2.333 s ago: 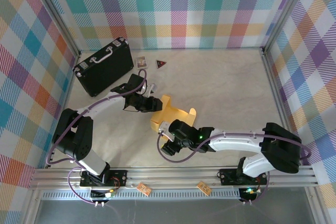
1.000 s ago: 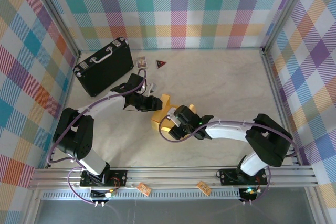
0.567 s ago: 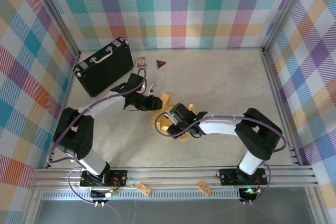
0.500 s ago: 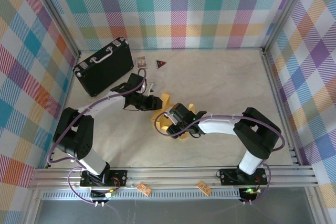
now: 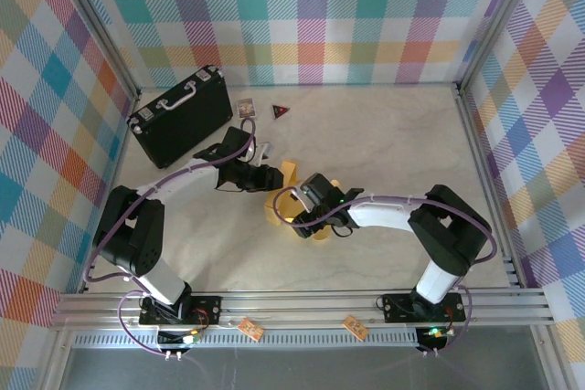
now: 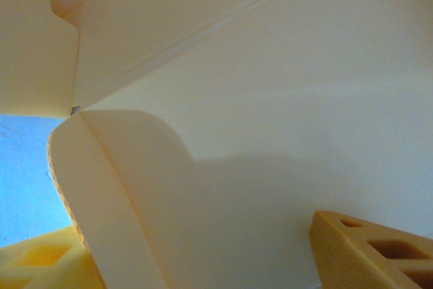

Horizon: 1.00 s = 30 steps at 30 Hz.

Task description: Fold the paper box

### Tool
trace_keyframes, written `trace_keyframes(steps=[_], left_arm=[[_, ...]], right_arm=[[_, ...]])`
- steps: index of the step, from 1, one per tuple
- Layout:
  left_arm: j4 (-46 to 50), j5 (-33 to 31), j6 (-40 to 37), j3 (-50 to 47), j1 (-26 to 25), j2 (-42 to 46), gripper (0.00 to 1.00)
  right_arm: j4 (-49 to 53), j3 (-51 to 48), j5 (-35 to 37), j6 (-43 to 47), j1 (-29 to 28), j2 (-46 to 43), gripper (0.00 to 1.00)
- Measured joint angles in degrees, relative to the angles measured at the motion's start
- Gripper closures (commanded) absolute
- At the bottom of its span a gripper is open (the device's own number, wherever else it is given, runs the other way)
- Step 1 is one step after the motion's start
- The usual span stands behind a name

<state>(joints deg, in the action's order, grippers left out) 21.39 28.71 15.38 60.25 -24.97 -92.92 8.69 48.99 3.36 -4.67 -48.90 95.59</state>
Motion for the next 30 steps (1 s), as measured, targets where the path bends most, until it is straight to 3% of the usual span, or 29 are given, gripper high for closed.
trace_keyframes(steps=[30], left_arm=[[0.0, 0.3, 0.0, 0.0, 0.0, 0.0, 0.60]], right_arm=[[6.6, 1.4, 0.2, -3.1, 3.5, -2.1, 0.29]])
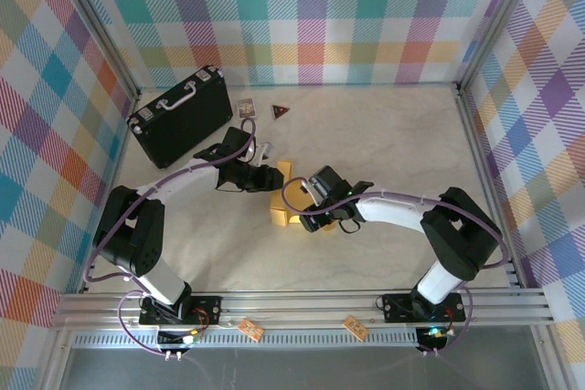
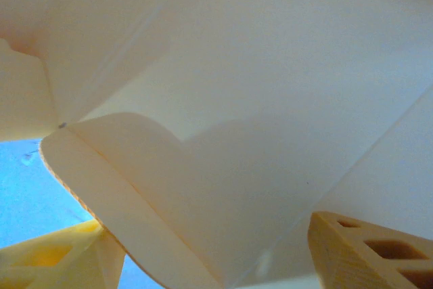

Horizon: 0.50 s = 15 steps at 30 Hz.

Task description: Fold the paper box

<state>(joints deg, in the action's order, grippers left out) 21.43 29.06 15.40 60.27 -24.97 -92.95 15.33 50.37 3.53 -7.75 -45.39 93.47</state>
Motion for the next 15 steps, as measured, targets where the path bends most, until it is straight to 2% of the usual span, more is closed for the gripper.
trace_keyframes(steps=[15], left_arm=[[-0.5, -1.3, 0.0, 0.4, 0.5, 0.0, 0.60]], right_arm=[[5.6, 8.8, -1.8, -2.9, 2.6, 8.1, 0.33]])
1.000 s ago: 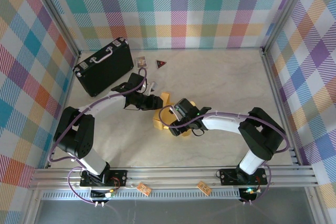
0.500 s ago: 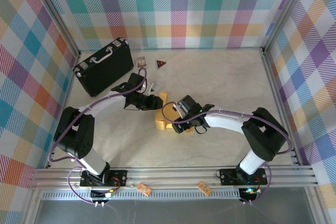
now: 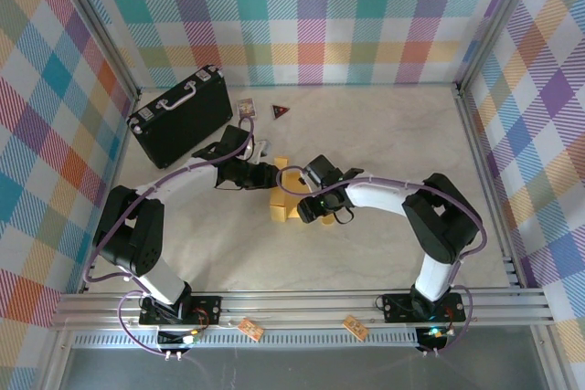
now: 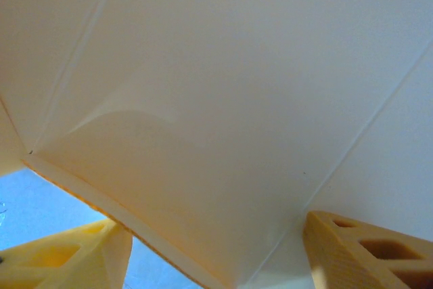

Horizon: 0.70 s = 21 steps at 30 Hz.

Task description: Fold the paper box

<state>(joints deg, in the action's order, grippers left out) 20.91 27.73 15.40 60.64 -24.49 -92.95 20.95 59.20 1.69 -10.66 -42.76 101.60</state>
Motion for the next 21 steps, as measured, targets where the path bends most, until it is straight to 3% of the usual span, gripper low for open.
trace_keyframes(steps=[12, 21], left_arm=[[-0.2, -0.4, 0.0, 0.1, 0.3, 0.0, 0.60], [0.1, 0.1, 0.0, 0.1, 0.3, 0.0, 0.61]], right_arm=[[4.5, 5.2, 2.1, -2.0, 0.0, 3.7, 0.40], [1.6, -0.6, 0.8, -2.2, 0.2, -2.4, 0.38]])
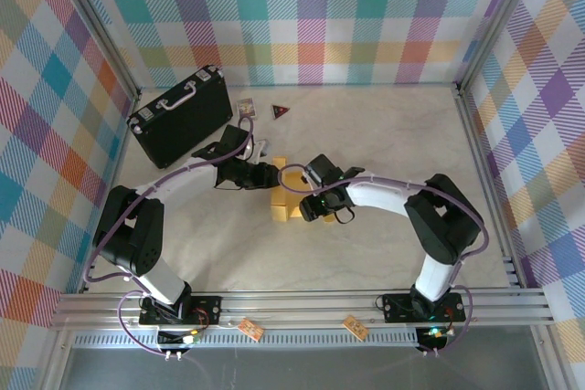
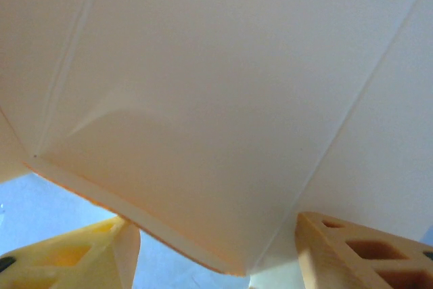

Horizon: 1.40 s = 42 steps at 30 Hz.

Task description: Fold the paper box

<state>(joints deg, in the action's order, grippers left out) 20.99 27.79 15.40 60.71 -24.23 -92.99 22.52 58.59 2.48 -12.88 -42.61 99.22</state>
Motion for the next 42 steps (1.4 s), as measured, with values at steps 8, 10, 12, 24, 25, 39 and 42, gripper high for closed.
trace_keyframes(steps=[8, 10, 12, 24, 25, 39, 42], left_arm=[[0.9, 1.5, -0.2, 0.0, -0.1, -0.2, 0.61], [1.2, 1.7, -0.2, 0.0, -0.1, -0.2, 0.61], [1.2, 1.7, -0.2, 0.0, -0.1, -0.2, 0.61], [1.2, 1.7, -0.2, 0.0, -0.1, -0.2, 0.61], [1.2, 1.8, -0.2, 0.0, -0.1, -0.2, 0.61], [1.2, 2.0, -0.2, 0.0, -0.1, -0.3, 0.61], [1.3, 2.1, -0.2, 0.1, -0.1, -0.4, 0.61]], right_arm=[[0.5, -1.1, -1.1, 0.0, 1.0, -9.1, 0.41], [-0.4, -2.8, -2.2, 0.1, 1.0, -11.3, 0.44], [-1.6, -5.5, -4.3, 0.6, 1.1, -14.2, 0.49], [-12.5, -17.4, -25.2, 5.7, -6.8, -19.1, 0.77], [-12.6, -17.2, -25.3, 5.9, -7.3, -17.6, 0.78], [-10.7, -5.9, -21.6, 3.9, 0.0, -4.0, 0.88], [-10.3, -4.5, -21.5, 3.2, 0.3, -1.5, 0.89]])
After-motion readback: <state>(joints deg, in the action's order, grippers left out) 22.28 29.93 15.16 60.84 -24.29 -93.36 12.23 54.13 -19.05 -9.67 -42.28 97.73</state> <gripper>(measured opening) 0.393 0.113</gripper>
